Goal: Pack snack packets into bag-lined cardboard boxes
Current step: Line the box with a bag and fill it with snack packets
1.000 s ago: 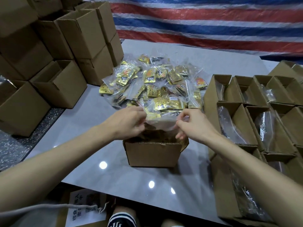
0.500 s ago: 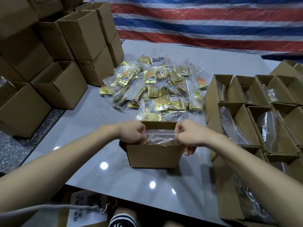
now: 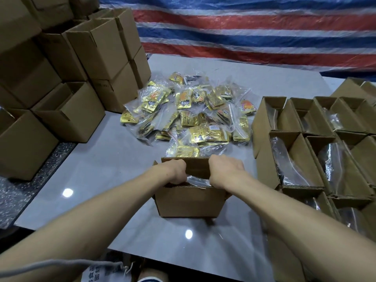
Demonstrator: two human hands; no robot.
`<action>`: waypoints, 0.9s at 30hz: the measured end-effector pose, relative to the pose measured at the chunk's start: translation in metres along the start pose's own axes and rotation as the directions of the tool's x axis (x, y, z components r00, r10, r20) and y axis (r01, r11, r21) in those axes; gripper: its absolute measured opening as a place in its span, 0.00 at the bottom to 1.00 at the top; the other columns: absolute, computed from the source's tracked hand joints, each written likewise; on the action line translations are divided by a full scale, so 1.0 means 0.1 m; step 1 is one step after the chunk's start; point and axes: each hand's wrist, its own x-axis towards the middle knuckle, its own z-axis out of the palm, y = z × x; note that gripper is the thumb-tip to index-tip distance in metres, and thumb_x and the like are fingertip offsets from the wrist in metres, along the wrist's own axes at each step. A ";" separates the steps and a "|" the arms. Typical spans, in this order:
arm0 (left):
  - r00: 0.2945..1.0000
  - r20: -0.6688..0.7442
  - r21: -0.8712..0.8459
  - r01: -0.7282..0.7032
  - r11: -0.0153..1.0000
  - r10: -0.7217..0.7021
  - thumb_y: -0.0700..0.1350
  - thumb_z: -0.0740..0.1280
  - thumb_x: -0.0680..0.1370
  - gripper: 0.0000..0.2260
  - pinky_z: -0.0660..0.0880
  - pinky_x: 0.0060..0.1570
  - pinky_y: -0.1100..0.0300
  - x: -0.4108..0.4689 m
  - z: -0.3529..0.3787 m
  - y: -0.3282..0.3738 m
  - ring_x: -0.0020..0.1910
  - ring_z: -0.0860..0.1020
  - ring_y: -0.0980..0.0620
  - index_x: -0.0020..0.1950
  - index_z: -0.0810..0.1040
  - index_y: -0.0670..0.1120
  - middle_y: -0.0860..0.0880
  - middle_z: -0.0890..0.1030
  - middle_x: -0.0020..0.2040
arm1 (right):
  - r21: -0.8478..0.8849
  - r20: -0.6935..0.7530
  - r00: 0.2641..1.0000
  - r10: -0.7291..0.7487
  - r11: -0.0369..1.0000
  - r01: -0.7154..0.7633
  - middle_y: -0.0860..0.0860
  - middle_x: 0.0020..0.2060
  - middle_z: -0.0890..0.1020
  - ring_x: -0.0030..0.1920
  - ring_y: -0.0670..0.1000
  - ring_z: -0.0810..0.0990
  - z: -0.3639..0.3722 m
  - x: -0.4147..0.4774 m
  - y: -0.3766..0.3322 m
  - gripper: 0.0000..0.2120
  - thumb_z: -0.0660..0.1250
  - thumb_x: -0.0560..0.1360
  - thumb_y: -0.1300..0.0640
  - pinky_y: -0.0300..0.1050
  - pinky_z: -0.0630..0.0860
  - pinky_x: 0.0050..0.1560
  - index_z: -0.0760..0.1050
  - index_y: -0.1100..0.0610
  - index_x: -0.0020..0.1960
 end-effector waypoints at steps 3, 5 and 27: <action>0.999 -0.040 0.010 0.032 0.999 -0.031 0.39 0.65 0.79 0.04 0.75 0.41 0.56 -0.02 -0.01 0.00 0.42 0.78 0.47 0.53 0.76 0.42 0.47 0.77 0.43 | -0.001 -0.045 0.998 -0.035 0.999 0.035 0.50 0.36 0.71 0.42 0.56 0.76 -0.01 0.00 0.01 0.10 0.66 0.72 0.65 0.46 0.69 0.40 0.67 0.54 0.42; 0.998 -0.024 0.008 0.060 0.998 -0.060 0.42 0.72 0.75 0.11 0.76 0.39 0.56 -0.04 -0.02 0.01 0.41 0.79 0.48 0.56 0.77 0.43 0.48 0.79 0.42 | 0.047 -0.028 0.995 -0.098 0.994 0.100 0.50 0.37 0.76 0.44 0.56 0.80 0.01 0.00 0.02 0.09 0.67 0.71 0.64 0.45 0.71 0.39 0.72 0.52 0.38; 0.583 -0.763 -0.133 -0.562 0.816 0.278 0.67 0.61 0.77 0.25 0.69 0.61 0.66 -0.46 0.38 -0.84 0.60 0.75 0.59 0.66 0.74 0.51 0.58 0.77 0.61 | 0.288 0.344 0.928 -0.141 0.957 0.039 0.53 0.48 0.83 0.42 0.52 0.81 0.25 0.19 -0.02 0.19 0.71 0.74 0.48 0.46 0.75 0.40 0.78 0.58 0.60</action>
